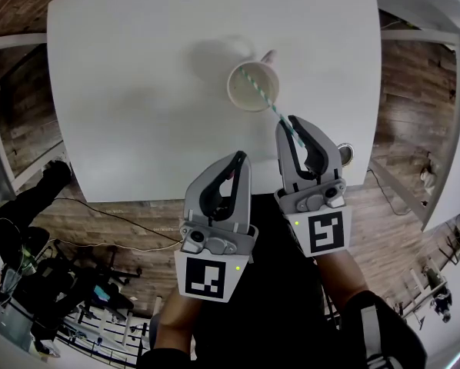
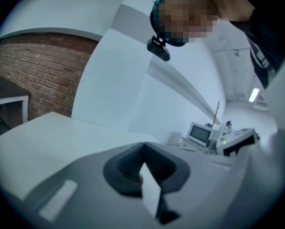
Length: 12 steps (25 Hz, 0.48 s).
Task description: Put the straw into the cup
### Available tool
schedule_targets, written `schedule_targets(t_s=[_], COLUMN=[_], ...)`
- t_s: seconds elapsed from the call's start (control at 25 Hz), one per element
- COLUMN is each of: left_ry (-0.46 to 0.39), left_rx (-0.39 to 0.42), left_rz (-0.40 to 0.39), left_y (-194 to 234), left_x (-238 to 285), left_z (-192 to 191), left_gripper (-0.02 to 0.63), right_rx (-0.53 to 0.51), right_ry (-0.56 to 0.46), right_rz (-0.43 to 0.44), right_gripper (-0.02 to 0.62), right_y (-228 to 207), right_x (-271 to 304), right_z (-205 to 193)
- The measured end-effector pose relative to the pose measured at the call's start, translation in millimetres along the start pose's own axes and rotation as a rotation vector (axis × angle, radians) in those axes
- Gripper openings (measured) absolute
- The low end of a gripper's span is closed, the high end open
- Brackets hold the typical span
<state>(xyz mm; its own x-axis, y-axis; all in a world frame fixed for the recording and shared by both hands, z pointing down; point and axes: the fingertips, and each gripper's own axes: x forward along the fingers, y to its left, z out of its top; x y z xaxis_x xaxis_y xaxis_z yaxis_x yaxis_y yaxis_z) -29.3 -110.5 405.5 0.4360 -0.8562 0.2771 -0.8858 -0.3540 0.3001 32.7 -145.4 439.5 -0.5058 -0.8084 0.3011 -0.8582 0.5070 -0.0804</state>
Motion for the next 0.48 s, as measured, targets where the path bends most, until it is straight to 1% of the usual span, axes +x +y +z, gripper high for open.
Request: schedule_targets(t_s=[0.32, 0.4, 0.48], left_ry=[-0.018, -0.029, -0.044], left_rx=[0.008, 0.012, 0.015], left_rz=[0.002, 0.002, 0.002], left_y=[-3, -4, -4], left_x=[-8, -13, -17], left_z=[5, 9, 14], left_gripper=[0.004, 0.004, 0.004], right_rx=[-0.015, -0.019, -0.027], right_ry=[-0.027, -0.04, -0.056], right_rz=[0.006, 0.013, 0.015], right_gripper=[0.026, 0.043, 0.074], right_y=[5, 9, 12], right_x=[-8, -12, -17], right_z=[10, 17, 27])
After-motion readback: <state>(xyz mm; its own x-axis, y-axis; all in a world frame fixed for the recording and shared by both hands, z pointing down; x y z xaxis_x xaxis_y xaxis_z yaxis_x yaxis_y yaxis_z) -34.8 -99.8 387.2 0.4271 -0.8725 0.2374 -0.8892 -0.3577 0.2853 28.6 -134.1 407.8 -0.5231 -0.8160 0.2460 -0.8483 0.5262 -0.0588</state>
